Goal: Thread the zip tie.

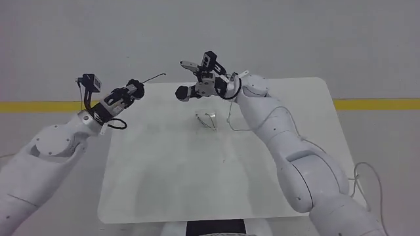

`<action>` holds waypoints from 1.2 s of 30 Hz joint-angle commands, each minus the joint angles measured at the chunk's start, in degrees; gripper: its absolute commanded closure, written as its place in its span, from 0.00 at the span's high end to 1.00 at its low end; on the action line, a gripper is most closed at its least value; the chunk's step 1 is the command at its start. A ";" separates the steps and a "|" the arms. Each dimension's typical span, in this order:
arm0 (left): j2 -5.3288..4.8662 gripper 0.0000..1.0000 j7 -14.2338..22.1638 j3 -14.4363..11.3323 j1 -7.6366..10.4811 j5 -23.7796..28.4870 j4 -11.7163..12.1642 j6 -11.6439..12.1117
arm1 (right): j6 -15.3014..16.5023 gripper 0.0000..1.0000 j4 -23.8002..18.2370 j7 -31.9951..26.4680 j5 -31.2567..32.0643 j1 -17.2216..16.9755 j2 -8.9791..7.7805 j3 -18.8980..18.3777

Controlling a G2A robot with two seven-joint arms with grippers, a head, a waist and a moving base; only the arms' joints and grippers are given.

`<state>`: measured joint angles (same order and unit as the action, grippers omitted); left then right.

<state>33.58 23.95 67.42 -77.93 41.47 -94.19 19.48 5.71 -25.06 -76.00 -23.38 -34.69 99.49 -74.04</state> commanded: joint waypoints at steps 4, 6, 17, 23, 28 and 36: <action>0.28 0.00 0.86 -0.44 -0.23 2.53 0.17 -0.98 | -0.06 1.00 -0.26 0.93 0.12 -0.48 -0.01 0.07; 0.68 0.00 4.59 -0.70 -0.21 8.11 0.98 -2.39 | -0.17 1.00 -2.10 2.19 -1.62 -2.59 0.04 -0.18; 1.73 0.00 28.59 1.71 0.91 28.08 7.87 -11.70 | 0.10 1.00 -4.14 -1.90 -8.74 -6.42 -0.17 -0.76; 1.73 0.00 28.59 1.71 0.91 28.08 7.87 -11.70 | 0.10 1.00 -4.14 -1.90 -8.74 -6.42 -0.17 -0.76; 2.33 0.00 28.27 1.56 0.70 30.46 7.46 -14.41 | -1.60 1.00 -7.45 -1.06 -10.22 -8.90 -0.16 -0.38; 3.20 0.00 30.19 2.26 0.60 32.36 8.57 -16.97 | -3.42 0.47 -10.66 -2.83 -12.62 -10.97 -0.25 1.09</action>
<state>36.64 54.26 69.60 -77.28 74.08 -85.71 2.49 2.48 -35.58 -78.76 -35.96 -45.58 99.26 -73.28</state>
